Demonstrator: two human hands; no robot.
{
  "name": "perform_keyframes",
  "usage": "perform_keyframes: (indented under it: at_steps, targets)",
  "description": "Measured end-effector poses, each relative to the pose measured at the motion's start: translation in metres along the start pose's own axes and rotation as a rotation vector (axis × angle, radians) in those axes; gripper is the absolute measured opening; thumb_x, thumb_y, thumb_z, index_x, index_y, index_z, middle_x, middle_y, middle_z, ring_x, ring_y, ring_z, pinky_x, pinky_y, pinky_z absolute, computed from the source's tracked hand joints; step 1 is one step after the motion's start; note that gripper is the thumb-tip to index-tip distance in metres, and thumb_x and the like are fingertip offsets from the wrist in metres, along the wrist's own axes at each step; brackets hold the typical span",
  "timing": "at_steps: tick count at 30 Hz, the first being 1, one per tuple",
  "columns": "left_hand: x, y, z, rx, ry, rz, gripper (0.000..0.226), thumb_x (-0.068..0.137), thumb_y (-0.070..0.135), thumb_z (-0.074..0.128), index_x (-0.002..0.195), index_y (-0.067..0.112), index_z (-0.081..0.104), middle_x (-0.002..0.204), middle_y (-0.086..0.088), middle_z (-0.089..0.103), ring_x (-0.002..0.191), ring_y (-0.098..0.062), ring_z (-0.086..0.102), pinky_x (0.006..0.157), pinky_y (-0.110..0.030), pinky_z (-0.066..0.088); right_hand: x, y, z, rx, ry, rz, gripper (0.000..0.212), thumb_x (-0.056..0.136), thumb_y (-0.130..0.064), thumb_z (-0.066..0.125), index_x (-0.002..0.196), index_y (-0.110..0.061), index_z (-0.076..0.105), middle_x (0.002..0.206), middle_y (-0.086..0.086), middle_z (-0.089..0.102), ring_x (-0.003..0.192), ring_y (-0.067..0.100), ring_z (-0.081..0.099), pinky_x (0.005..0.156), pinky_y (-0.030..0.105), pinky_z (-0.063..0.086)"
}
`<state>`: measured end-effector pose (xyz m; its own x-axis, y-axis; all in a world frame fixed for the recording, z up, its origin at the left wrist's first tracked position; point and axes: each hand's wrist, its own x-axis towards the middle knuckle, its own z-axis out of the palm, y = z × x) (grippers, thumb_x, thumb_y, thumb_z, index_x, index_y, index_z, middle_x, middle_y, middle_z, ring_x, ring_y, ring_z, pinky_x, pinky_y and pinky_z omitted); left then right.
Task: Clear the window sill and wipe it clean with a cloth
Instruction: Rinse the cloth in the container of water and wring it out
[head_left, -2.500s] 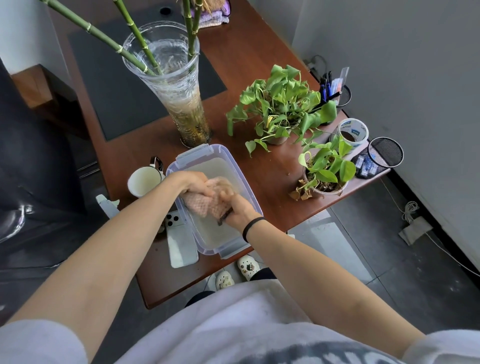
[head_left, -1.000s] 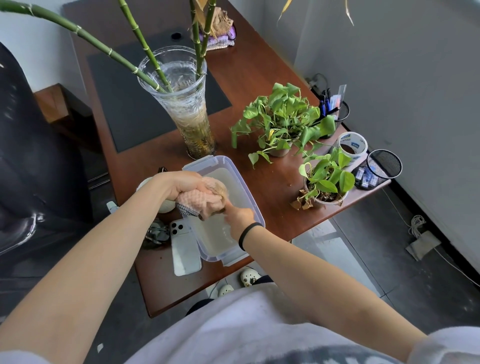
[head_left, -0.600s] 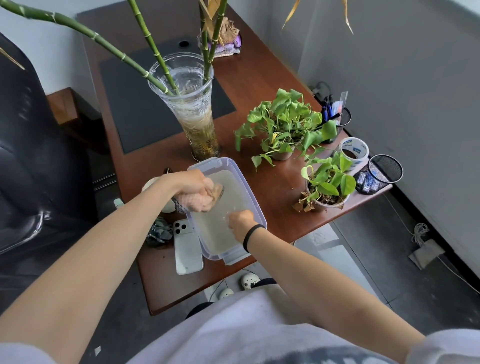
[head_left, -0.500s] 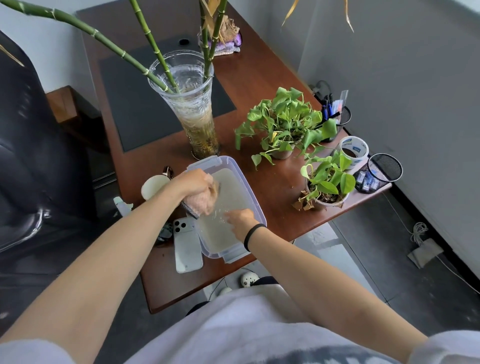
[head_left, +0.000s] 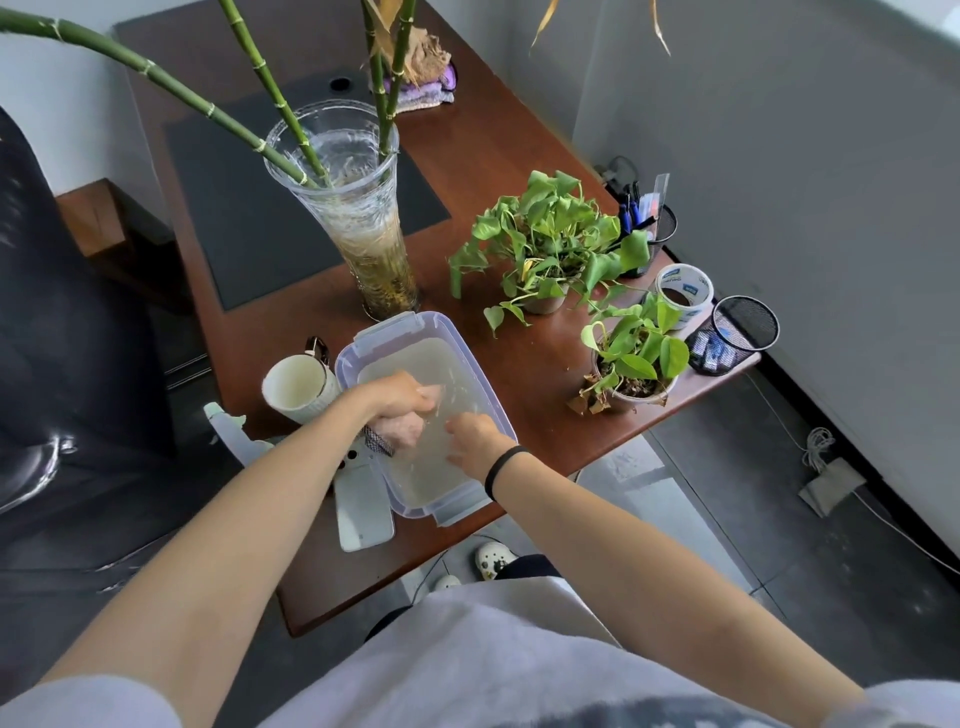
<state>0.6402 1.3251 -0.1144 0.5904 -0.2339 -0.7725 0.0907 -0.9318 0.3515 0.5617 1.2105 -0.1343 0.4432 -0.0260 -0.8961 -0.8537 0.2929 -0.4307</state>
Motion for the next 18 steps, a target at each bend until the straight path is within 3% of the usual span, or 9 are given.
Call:
perform_keyframes:
  at_steps: [2, 5, 6, 8, 9, 11, 14, 16, 18]
  targets:
    - [-0.011, 0.002, -0.018, -0.124, -0.073, 0.036, 0.031, 0.089, 0.044, 0.057, 0.094, 0.015, 0.067, 0.098, -0.013, 0.069, 0.092, -0.029, 0.066, 0.083, -0.04, 0.051, 0.0, 0.003, -0.001, 0.046, -0.029, -0.04, 0.039, 0.101, -0.022, 0.038, 0.134, -0.003, 0.041, 0.111, 0.01, 0.05, 0.106, 0.027, 0.046, 0.105, 0.037, 0.037]
    - [-0.027, 0.006, -0.045, -0.331, -0.245, 0.02, 0.053, 0.088, 0.055, 0.054, 0.109, 0.008, 0.065, 0.103, -0.016, 0.07, 0.092, -0.03, 0.068, 0.067, -0.029, 0.054, 0.007, 0.001, 0.008, 0.167, -0.107, -0.017, 0.06, 0.098, -0.053, 0.026, 0.144, -0.015, 0.032, 0.144, 0.007, 0.04, 0.131, 0.028, 0.04, 0.11, 0.038, 0.029]
    - [-0.033, 0.008, -0.051, -0.357, -0.262, 0.031, 0.059, 0.087, 0.057, 0.052, 0.11, 0.005, 0.066, 0.104, -0.018, 0.07, 0.092, -0.03, 0.068, 0.064, -0.027, 0.054, 0.015, 0.001, 0.01, 0.163, -0.118, -0.027, 0.066, 0.096, -0.06, 0.021, 0.145, -0.016, 0.032, 0.147, 0.006, 0.039, 0.134, 0.026, 0.038, 0.114, 0.039, 0.025]
    - [-0.04, 0.009, -0.06, -0.43, -0.257, 0.052, 0.06, 0.087, 0.056, 0.052, 0.108, 0.002, 0.067, 0.103, -0.019, 0.07, 0.087, -0.028, 0.067, 0.063, -0.027, 0.054, 0.021, -0.002, 0.012, 0.208, -0.169, -0.059, 0.075, 0.091, -0.068, 0.018, 0.141, -0.016, 0.04, 0.136, 0.01, 0.052, 0.125, 0.025, 0.049, 0.112, 0.039, 0.029]
    - [-0.042, 0.01, -0.063, -0.462, -0.23, 0.053, 0.058, 0.087, 0.054, 0.053, 0.105, 0.001, 0.068, 0.099, -0.018, 0.071, 0.081, -0.025, 0.068, 0.061, -0.026, 0.054, 0.015, -0.006, 0.01, 0.259, -0.218, -0.065, 0.071, 0.093, -0.063, 0.02, 0.137, -0.014, 0.046, 0.124, 0.011, 0.06, 0.116, 0.025, 0.056, 0.107, 0.037, 0.036]
    - [-0.044, 0.008, -0.068, -0.483, -0.171, 0.037, 0.051, 0.086, 0.051, 0.056, 0.1, 0.003, 0.069, 0.088, -0.014, 0.072, 0.069, -0.02, 0.068, 0.055, -0.024, 0.054, 0.009, -0.01, 0.004, 0.349, -0.255, -0.079, 0.043, 0.101, -0.039, 0.029, 0.117, -0.009, 0.055, 0.103, 0.009, 0.063, 0.105, 0.025, 0.059, 0.094, 0.034, 0.043]
    - [-0.041, -0.001, -0.075, -0.461, -0.098, 0.004, 0.045, 0.088, 0.042, 0.06, 0.102, 0.0, 0.067, 0.08, -0.015, 0.069, 0.062, -0.022, 0.065, 0.054, -0.026, 0.054, 0.011, -0.007, 0.002, 0.299, -0.252, -0.146, 0.02, 0.1, -0.021, 0.043, 0.096, -0.009, 0.059, 0.097, 0.008, 0.061, 0.096, 0.02, 0.061, 0.084, 0.03, 0.049]
    - [-0.037, -0.007, -0.077, -0.441, -0.042, 0.012, 0.039, 0.088, 0.034, 0.062, 0.106, -0.002, 0.066, 0.085, -0.017, 0.069, 0.069, -0.025, 0.066, 0.059, -0.03, 0.055, 0.009, -0.006, 0.004, 0.257, -0.247, -0.209, 0.02, 0.097, -0.013, 0.045, 0.099, -0.008, 0.064, 0.104, 0.01, 0.062, 0.098, 0.021, 0.06, 0.076, 0.026, 0.052]
    - [-0.032, -0.013, -0.077, -0.387, 0.045, 0.044, 0.033, 0.087, 0.029, 0.064, 0.108, 0.003, 0.066, 0.094, -0.014, 0.071, 0.084, -0.025, 0.068, 0.077, -0.036, 0.056, 0.011, -0.007, 0.004, 0.251, -0.241, -0.234, 0.029, 0.097, -0.005, 0.039, 0.11, -0.006, 0.064, 0.109, 0.01, 0.06, 0.101, 0.021, 0.057, 0.078, 0.025, 0.051]
